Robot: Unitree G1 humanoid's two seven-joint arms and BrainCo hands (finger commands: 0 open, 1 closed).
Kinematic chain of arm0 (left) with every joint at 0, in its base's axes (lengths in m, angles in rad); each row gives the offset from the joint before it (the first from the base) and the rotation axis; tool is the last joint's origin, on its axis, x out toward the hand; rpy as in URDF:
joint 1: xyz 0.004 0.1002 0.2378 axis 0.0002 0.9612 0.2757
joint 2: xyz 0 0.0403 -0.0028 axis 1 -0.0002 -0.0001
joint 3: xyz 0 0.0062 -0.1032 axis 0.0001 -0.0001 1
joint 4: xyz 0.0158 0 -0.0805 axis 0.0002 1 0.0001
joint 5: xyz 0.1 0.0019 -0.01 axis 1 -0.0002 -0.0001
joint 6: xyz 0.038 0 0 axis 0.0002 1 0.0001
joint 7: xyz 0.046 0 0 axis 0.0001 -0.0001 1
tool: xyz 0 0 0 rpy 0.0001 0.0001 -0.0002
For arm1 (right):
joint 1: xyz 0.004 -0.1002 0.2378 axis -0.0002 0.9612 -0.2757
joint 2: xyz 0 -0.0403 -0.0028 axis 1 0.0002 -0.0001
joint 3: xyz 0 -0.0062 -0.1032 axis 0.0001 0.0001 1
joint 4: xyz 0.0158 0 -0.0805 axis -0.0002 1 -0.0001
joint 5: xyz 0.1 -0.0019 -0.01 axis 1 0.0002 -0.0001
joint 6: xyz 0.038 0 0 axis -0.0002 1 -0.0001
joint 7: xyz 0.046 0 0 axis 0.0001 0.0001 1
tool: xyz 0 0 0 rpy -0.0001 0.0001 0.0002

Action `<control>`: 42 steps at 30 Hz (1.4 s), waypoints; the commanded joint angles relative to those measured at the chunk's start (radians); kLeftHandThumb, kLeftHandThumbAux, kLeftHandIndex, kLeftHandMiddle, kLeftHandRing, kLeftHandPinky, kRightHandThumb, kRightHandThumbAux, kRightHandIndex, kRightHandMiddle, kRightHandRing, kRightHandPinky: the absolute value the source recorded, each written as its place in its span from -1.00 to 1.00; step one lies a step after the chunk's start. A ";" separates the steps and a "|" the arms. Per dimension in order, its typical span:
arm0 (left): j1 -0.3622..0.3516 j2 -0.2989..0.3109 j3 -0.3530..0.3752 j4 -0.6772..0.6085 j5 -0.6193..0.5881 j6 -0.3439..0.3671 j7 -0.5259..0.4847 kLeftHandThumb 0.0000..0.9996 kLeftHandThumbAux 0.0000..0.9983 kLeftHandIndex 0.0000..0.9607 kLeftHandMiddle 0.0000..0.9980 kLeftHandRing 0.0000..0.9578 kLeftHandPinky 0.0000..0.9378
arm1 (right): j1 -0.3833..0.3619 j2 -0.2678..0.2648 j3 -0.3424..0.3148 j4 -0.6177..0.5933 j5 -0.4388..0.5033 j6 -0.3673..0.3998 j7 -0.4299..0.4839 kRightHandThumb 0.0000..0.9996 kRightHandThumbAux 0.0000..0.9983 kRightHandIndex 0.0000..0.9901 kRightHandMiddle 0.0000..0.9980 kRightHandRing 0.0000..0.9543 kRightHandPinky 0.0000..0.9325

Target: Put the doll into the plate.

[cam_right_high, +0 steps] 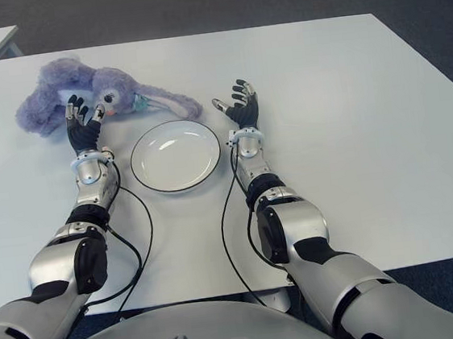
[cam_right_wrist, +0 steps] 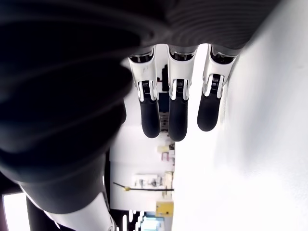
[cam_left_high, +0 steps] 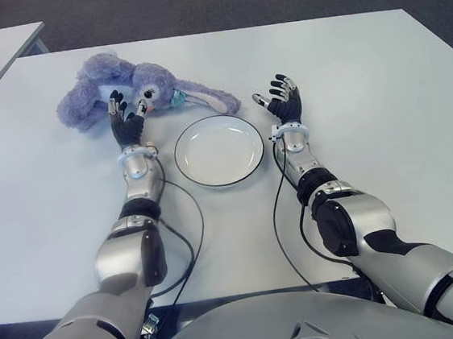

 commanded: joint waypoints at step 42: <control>0.434 -0.196 -0.035 0.080 0.038 -0.303 0.108 -0.79 0.56 -0.85 -0.88 -0.88 -0.78 | 0.219 0.059 -0.003 0.138 0.013 0.133 -0.005 -0.73 0.79 -0.69 -0.54 -0.51 -0.48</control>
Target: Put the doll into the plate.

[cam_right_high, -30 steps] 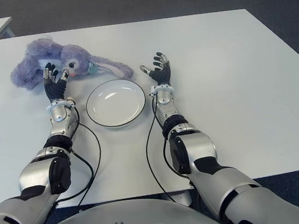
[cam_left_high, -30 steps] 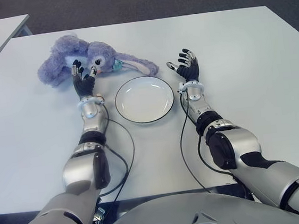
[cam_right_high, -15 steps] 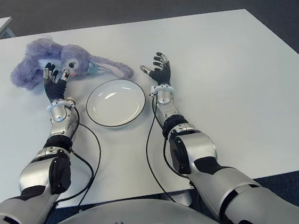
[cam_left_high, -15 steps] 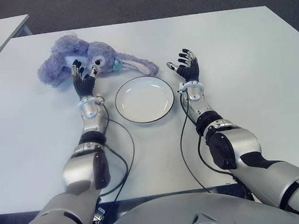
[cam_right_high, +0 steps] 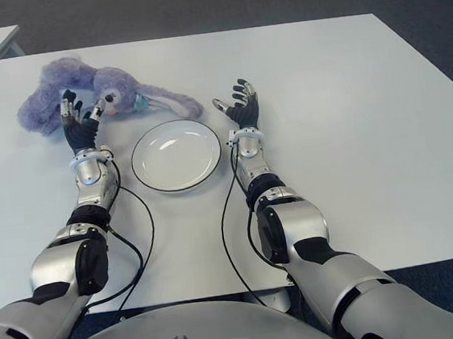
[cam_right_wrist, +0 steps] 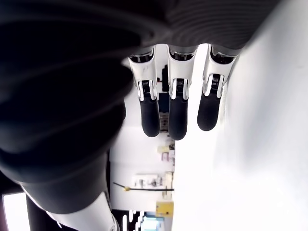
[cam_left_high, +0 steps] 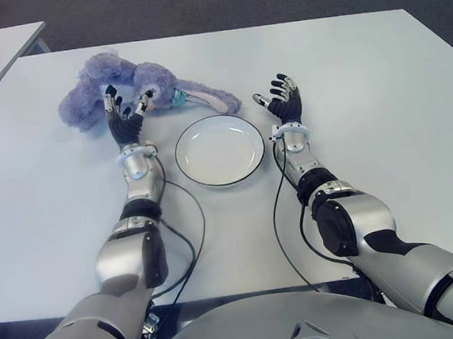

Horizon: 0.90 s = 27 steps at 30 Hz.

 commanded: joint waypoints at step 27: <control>0.542 -0.239 -0.146 -0.004 0.337 -0.391 0.516 -1.00 0.66 -1.00 -1.00 -1.00 -1.00 | 0.217 0.064 -0.002 0.140 0.011 0.136 -0.009 -0.75 0.76 -0.66 -0.51 -0.48 -0.46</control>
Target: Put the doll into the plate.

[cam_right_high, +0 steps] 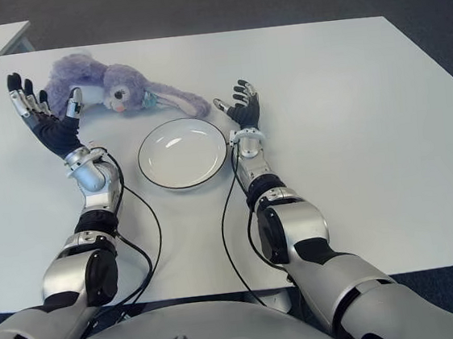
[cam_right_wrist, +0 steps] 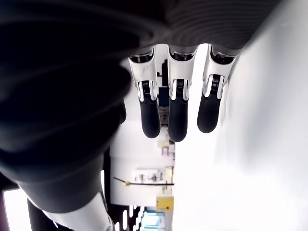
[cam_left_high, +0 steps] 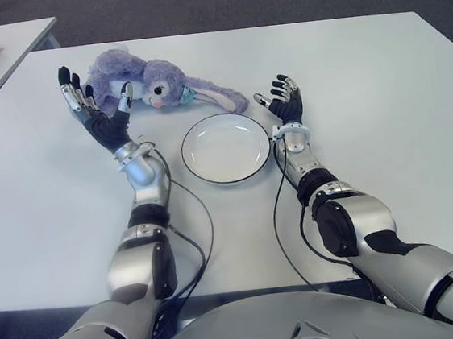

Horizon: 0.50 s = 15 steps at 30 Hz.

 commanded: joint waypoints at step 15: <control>0.477 -0.094 -0.175 0.066 0.351 0.031 0.367 -0.96 0.59 -1.00 -1.00 -1.00 -1.00 | 0.219 0.067 -0.005 0.145 0.015 0.141 -0.007 -0.76 0.78 -0.68 -0.52 -0.50 -0.47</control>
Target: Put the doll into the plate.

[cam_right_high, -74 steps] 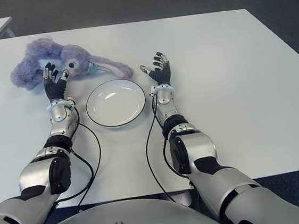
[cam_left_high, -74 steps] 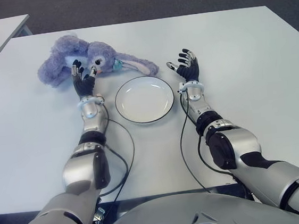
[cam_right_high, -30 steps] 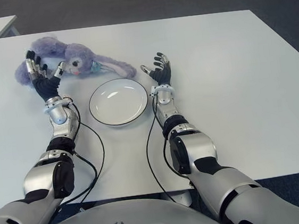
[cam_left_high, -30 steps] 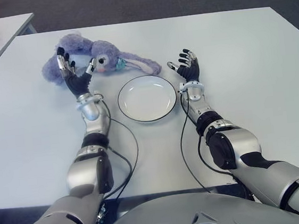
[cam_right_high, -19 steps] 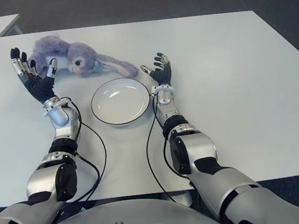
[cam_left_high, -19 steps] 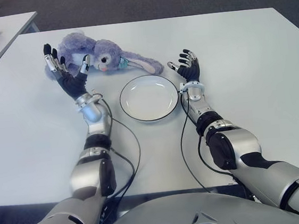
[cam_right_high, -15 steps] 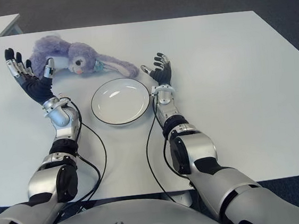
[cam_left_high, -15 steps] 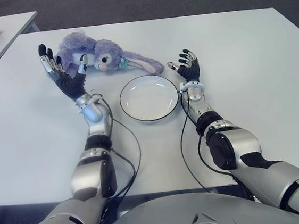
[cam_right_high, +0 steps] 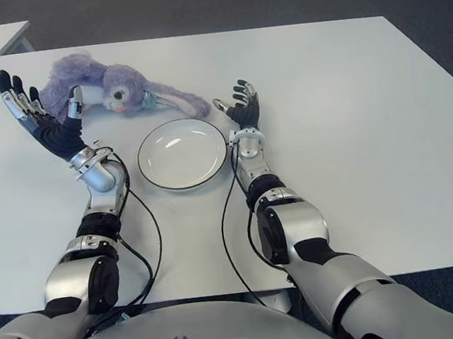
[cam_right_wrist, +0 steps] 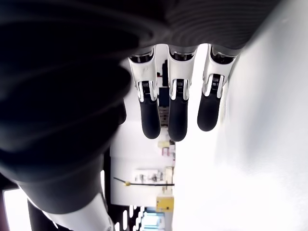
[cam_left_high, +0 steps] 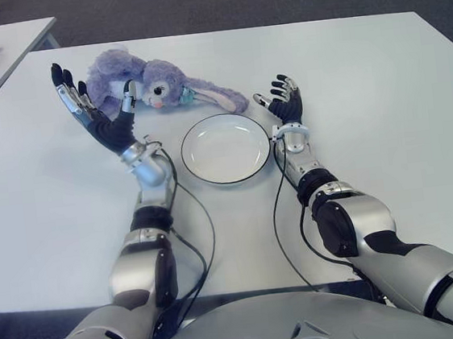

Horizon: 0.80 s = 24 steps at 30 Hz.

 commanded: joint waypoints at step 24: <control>0.457 0.078 -0.041 -0.174 0.065 0.343 -0.120 -0.74 0.40 -1.00 -1.00 -1.00 -1.00 | 0.218 0.072 -0.003 0.148 0.021 0.138 -0.002 -0.67 0.81 -0.67 -0.52 -0.50 -0.47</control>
